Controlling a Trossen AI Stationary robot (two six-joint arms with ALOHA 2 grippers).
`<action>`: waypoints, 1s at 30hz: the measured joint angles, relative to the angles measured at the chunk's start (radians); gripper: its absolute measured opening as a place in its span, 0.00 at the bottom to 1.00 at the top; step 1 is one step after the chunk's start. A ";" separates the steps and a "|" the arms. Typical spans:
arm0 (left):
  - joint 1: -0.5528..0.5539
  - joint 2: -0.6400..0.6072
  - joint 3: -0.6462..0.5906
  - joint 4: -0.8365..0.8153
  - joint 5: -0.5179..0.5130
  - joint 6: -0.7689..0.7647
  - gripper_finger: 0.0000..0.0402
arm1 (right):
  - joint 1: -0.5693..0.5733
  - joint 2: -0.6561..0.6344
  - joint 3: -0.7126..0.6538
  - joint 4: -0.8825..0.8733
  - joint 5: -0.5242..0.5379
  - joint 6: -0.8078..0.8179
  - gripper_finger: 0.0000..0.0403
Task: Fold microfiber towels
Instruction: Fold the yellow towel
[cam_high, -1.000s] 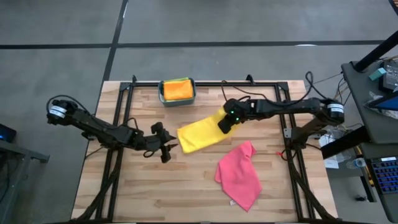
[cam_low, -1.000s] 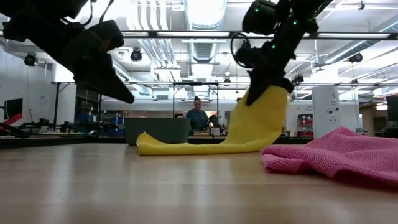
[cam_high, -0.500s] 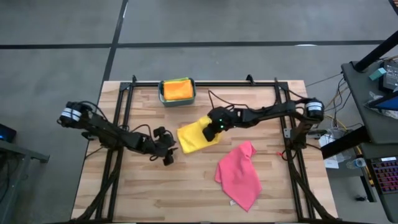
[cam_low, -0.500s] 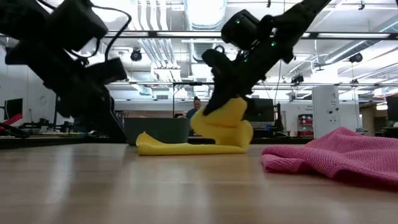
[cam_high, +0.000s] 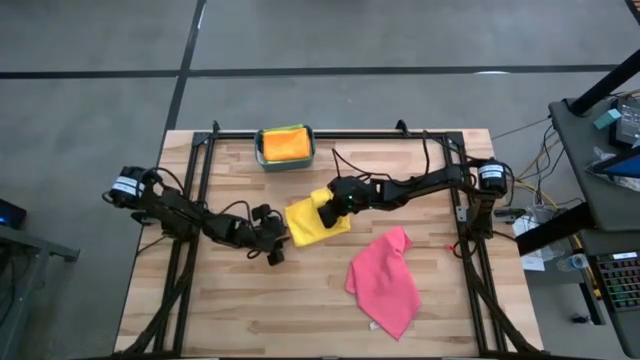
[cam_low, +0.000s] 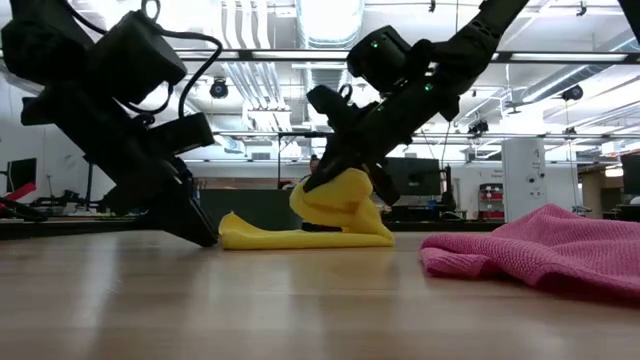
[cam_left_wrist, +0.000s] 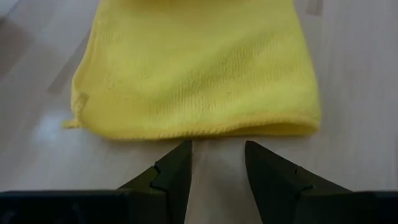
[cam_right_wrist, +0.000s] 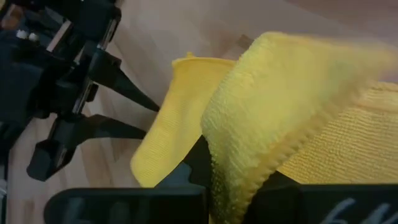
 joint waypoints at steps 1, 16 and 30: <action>0.000 0.000 0.000 0.013 0.000 0.003 0.33 | 0.000 0.000 0.000 -0.003 0.004 0.006 0.03; 0.006 -0.001 0.000 0.037 0.000 0.011 0.33 | 0.017 0.002 0.000 -0.001 0.047 -0.018 0.13; 0.006 -0.003 0.000 0.037 0.000 0.011 0.33 | 0.035 0.001 0.000 0.130 0.035 -0.122 0.48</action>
